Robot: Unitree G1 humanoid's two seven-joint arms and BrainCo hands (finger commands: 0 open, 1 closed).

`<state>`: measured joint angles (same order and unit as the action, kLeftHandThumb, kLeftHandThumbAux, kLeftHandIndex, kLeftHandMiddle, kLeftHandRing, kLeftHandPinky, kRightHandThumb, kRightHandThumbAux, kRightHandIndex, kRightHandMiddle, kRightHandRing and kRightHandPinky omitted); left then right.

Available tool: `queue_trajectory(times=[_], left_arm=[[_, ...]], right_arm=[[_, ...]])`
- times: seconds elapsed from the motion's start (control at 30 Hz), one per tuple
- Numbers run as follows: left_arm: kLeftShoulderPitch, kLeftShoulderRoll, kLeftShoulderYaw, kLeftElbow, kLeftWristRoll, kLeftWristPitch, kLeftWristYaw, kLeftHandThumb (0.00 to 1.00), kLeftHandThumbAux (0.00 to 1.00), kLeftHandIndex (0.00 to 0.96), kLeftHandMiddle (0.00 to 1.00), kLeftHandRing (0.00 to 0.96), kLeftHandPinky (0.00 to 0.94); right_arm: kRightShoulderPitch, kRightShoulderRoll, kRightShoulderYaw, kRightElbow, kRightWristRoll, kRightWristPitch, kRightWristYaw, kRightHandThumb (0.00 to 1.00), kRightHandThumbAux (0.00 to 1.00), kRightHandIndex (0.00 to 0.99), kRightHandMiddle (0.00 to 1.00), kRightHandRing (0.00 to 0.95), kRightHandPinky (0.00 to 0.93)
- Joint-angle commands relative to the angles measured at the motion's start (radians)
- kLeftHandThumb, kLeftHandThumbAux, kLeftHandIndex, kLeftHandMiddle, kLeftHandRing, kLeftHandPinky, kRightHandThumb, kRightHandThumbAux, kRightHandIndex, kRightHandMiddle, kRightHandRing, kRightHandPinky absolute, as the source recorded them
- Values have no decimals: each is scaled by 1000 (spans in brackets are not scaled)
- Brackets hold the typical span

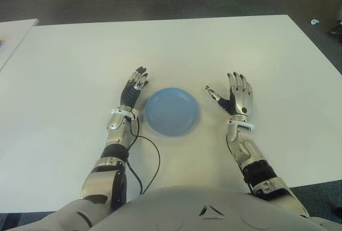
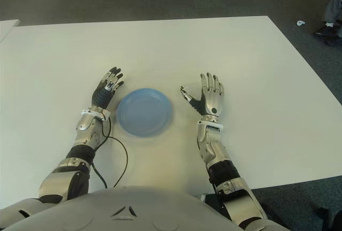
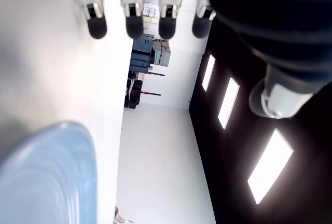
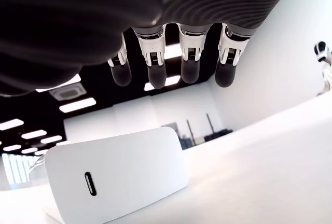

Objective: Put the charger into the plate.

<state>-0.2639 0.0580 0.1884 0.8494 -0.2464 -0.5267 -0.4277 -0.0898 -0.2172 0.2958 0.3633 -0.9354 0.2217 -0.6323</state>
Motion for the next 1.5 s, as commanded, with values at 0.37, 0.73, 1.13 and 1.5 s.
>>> queue_trajectory(times=[0.37,0.73,1.13,1.5], left_arm=[[44,-15,-5,11,5,26,6,5,467,0,32,32,62],[51,-21,-4,-2,0,28,3,6,468,0,38,38,67],[61,-27,-6,-24,-5,54,0,4,468,0,42,40,62],[68,-33,-10,-40,0,57,7,1,466,0,50,46,61]], right_arm=[[1,4,56,103,20,67,105,290,124,0,0,0,0],[-1,-37,70,58,24,70,190,285,125,0,0,0,0],[23,-96,89,-90,-1,154,418,286,122,0,0,0,0],[35,-160,131,-236,-53,250,679,279,114,0,0,0,0]])
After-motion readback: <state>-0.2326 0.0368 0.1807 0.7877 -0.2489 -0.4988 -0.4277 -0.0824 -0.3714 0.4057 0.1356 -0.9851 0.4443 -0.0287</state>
